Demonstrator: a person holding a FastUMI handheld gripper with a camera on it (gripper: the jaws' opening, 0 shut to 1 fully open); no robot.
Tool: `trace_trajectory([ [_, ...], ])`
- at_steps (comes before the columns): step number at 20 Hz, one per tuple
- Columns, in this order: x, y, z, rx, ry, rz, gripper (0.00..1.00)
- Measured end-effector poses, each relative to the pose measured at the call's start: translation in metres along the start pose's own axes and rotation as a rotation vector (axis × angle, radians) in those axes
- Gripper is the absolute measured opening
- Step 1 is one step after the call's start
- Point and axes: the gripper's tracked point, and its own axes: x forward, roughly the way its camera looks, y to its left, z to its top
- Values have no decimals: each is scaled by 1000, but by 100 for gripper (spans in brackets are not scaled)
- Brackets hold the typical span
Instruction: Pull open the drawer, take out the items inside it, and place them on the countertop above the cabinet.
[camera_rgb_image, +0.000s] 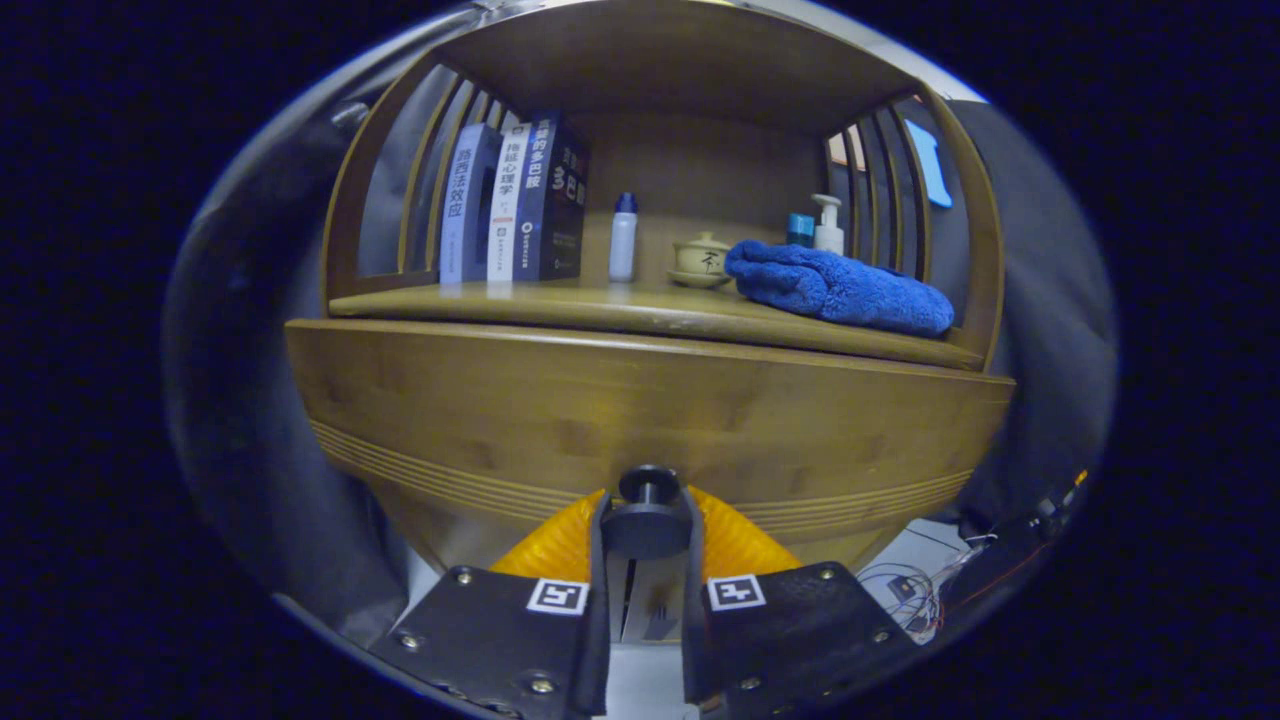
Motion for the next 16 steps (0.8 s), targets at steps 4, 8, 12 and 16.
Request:
trace_trajectory([
  [4,-32,-1,-10,4,16,15,29],
  [8,-59,0,-18,13,38,32,29],
  [12,-83,-1,-25,16,62,39,29],
  [16,-108,0,-41,23,84,54,29],
])
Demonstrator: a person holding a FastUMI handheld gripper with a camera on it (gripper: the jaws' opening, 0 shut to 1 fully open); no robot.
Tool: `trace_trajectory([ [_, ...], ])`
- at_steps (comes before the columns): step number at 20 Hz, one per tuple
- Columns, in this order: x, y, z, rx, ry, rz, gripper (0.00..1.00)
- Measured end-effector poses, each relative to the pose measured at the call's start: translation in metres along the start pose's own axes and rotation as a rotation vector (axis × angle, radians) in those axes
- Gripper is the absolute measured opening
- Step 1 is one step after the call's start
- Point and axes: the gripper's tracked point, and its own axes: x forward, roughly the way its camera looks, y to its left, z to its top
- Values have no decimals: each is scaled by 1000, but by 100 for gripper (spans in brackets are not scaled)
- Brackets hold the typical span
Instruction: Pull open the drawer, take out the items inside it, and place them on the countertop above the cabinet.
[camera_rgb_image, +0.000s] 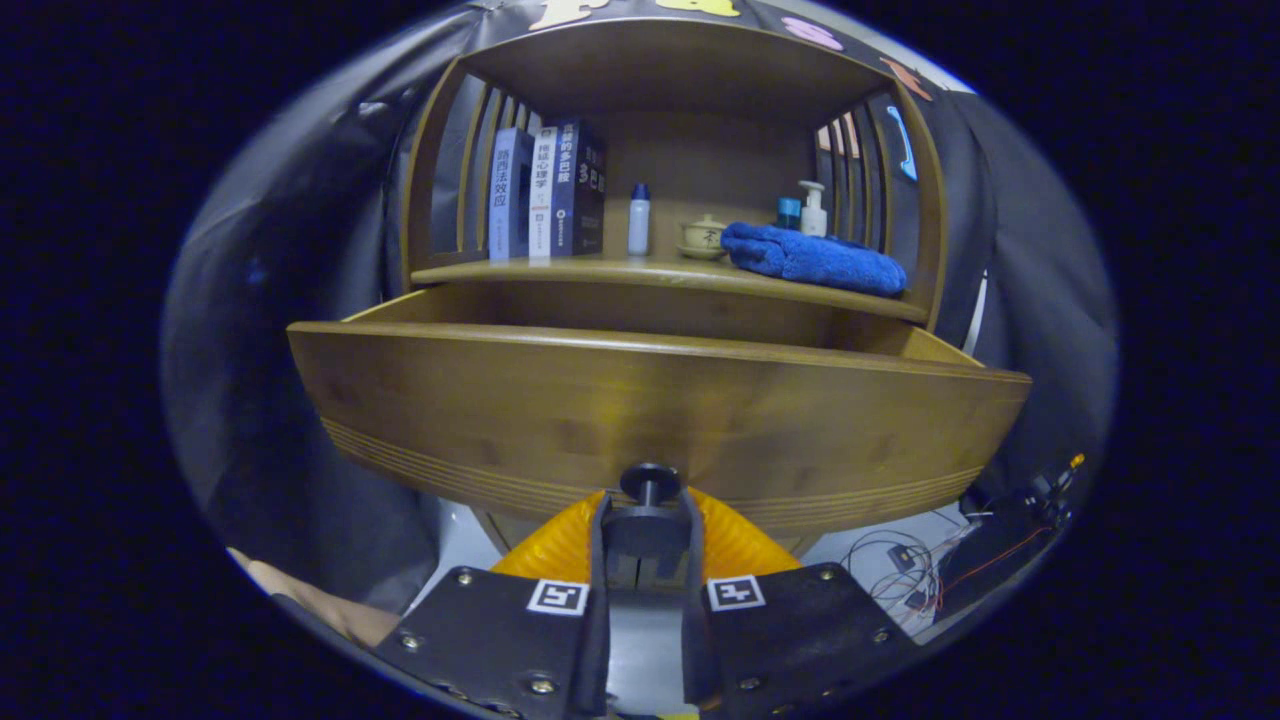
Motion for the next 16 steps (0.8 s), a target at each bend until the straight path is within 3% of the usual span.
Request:
trace_trajectory([
  [14,-18,7,-9,-3,42,29,29],
  [16,-30,9,-10,47,59,44,39],
])
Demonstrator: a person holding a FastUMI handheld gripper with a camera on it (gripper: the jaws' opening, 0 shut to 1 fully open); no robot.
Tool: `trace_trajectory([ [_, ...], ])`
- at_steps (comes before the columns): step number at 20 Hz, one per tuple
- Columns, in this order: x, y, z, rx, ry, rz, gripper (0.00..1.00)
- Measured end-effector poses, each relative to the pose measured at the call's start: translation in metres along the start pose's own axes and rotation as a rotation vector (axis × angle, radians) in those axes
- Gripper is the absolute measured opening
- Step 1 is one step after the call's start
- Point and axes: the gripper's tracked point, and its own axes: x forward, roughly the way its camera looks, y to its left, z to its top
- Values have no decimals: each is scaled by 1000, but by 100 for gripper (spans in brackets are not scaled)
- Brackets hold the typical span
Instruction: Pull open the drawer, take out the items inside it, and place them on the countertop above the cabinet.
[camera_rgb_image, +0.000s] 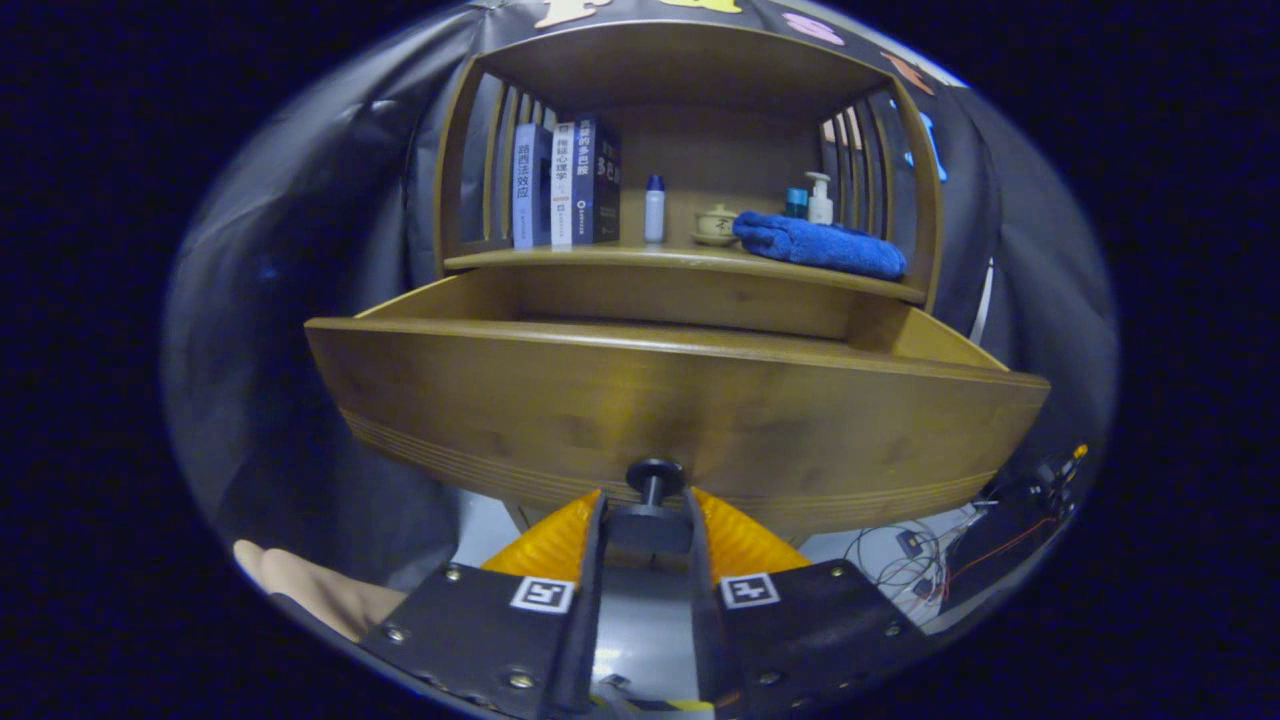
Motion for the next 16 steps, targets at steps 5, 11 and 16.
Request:
trace_trajectory([
  [5,-44,-7,37,-7,-117,-21,44],
  [11,-72,-12,139,-2,-288,-19,43],
  [16,-36,-9,180,9,-244,1,43],
])
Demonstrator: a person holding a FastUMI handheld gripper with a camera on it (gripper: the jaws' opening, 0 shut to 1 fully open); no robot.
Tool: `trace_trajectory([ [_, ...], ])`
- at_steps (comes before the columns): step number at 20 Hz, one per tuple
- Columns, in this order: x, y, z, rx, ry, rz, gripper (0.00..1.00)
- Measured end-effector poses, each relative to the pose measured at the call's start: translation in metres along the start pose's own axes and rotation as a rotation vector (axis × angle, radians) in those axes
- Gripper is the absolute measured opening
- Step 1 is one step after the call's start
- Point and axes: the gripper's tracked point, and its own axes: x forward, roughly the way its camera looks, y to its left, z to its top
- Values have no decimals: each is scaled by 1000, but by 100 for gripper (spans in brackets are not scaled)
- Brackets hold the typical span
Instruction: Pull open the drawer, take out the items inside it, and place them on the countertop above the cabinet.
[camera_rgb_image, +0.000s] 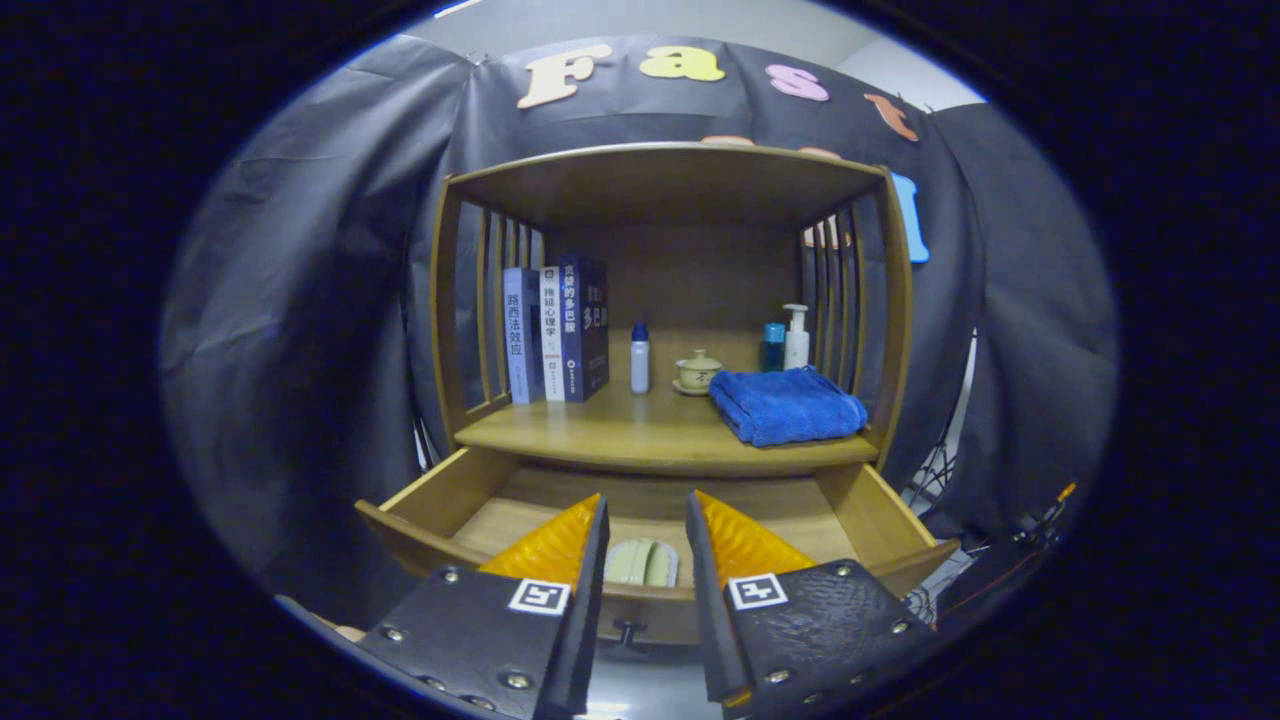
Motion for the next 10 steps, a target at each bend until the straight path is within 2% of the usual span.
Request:
trace_trajectory([
  [3,29,5,-5,34,82,1,43],
  [10,91,14,-57,-32,292,0,44],
])
